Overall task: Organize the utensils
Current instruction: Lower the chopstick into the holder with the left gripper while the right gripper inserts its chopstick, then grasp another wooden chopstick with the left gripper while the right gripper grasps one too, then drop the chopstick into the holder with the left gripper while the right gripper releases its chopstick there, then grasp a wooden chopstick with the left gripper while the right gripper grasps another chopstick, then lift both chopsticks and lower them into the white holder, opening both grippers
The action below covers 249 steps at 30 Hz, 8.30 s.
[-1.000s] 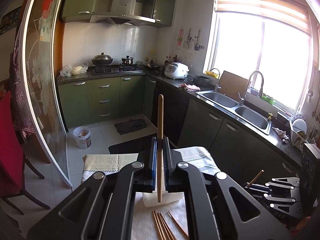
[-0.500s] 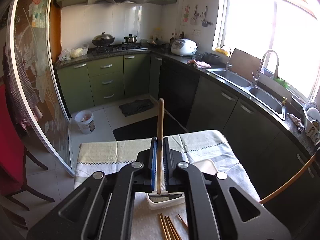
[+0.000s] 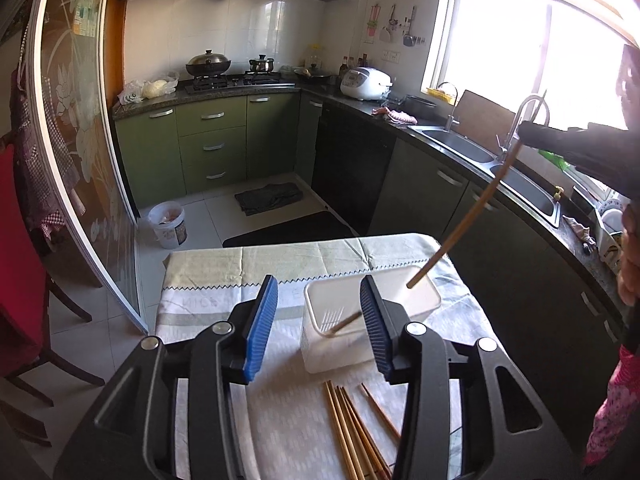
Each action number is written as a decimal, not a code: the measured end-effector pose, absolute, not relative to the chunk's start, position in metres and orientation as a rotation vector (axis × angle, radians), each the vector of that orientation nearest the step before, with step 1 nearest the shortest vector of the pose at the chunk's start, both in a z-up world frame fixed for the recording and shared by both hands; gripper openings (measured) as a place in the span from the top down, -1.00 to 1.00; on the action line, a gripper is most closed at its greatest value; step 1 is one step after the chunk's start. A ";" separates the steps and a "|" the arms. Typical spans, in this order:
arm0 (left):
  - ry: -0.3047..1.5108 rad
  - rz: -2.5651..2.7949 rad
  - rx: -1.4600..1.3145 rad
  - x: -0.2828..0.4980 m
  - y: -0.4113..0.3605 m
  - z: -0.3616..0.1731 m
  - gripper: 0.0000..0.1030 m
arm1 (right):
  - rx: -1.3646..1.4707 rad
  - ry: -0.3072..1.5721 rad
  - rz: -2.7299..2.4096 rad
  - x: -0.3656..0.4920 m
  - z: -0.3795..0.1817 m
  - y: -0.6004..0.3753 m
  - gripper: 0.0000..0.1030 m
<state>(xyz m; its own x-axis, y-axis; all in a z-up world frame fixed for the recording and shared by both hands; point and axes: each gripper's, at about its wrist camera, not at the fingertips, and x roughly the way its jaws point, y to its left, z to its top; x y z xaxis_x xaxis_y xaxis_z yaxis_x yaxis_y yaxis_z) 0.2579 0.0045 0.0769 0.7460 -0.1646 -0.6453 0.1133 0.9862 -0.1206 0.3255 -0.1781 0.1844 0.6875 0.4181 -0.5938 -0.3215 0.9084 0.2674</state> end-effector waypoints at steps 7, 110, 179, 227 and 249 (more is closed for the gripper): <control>0.850 -0.183 -0.067 0.226 0.007 0.035 0.20 | 0.114 0.840 0.404 0.357 0.109 -0.157 0.87; 0.554 -0.141 -0.015 0.117 0.001 0.014 0.89 | -0.032 0.939 0.530 0.206 -0.026 -0.129 0.87; 1.198 -0.163 -0.037 0.242 -0.045 -0.105 0.44 | 0.164 0.929 0.497 0.205 -0.016 -0.221 0.37; 0.695 -0.087 -0.050 0.163 0.023 -0.036 0.87 | -0.158 1.239 0.473 0.263 -0.146 -0.053 0.37; 0.654 -0.110 -0.060 0.149 0.025 -0.029 0.87 | -0.176 1.203 0.482 0.257 -0.139 -0.040 0.88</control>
<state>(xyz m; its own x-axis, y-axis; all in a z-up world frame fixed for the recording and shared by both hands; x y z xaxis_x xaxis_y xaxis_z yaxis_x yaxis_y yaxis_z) 0.1491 0.0252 -0.0289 0.7884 -0.1208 -0.6032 0.0829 0.9925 -0.0903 0.2575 -0.0402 -0.1390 0.2732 0.2640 -0.9250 -0.4477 0.8860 0.1206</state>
